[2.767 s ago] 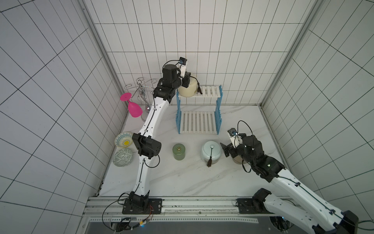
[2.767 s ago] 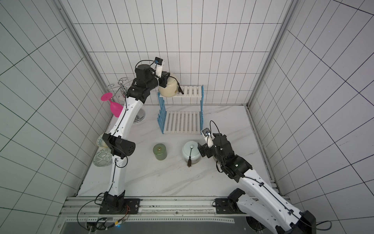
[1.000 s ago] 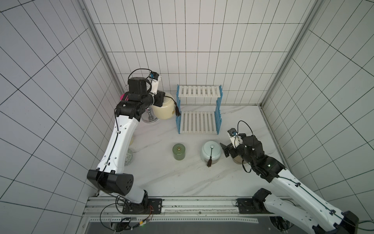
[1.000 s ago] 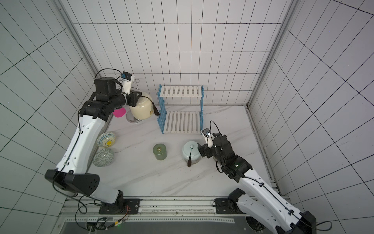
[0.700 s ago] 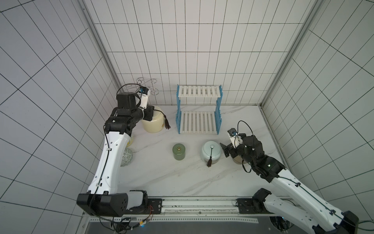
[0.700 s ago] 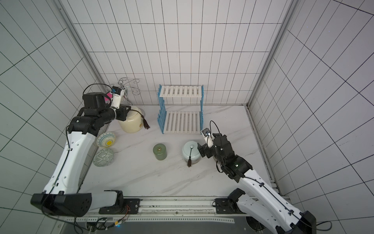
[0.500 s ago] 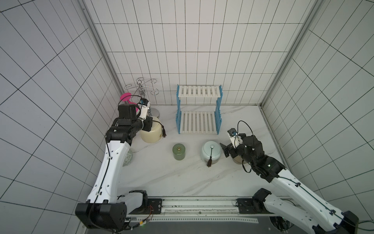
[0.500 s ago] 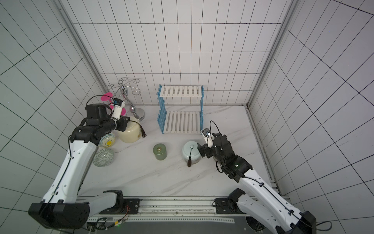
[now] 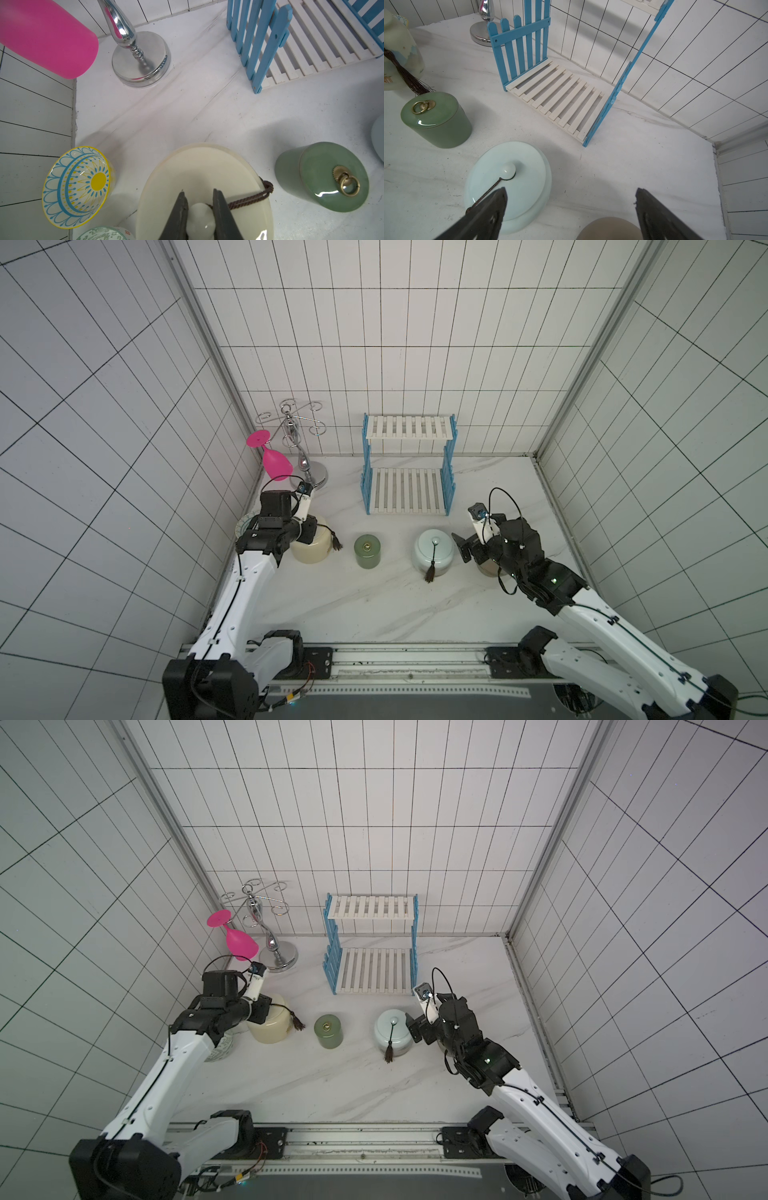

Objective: Remove the tea canisters from the shelf
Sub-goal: Place the tea canister at the center of the board.

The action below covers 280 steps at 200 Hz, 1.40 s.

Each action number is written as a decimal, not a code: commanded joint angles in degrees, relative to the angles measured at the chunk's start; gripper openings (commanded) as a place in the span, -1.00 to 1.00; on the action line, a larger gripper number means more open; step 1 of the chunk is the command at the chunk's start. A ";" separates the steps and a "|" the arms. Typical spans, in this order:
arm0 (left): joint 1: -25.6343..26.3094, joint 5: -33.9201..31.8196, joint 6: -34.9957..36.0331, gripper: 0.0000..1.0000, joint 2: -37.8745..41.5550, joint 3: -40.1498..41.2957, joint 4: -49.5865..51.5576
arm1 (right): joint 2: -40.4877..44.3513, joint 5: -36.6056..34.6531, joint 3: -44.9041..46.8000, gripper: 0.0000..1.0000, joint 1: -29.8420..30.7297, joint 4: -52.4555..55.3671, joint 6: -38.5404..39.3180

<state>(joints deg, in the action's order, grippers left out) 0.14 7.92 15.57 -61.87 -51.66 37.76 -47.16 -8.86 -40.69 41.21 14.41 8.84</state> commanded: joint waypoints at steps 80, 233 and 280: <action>-0.24 -1.62 3.39 -1.00 2.18 4.17 -15.10 | 0.81 -0.54 1.31 0.99 -0.08 -0.53 0.56; -0.26 -2.25 3.37 -0.62 4.72 6.96 -12.32 | 0.50 -0.45 1.31 0.99 -0.08 -0.63 0.48; -0.24 -2.82 3.81 -0.32 6.66 5.78 -9.30 | 0.50 -0.37 1.30 0.99 -0.07 -0.66 0.40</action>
<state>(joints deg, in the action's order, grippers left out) 0.14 5.56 19.03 -57.84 -43.53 31.00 -47.13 -8.91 -40.69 41.21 14.41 8.91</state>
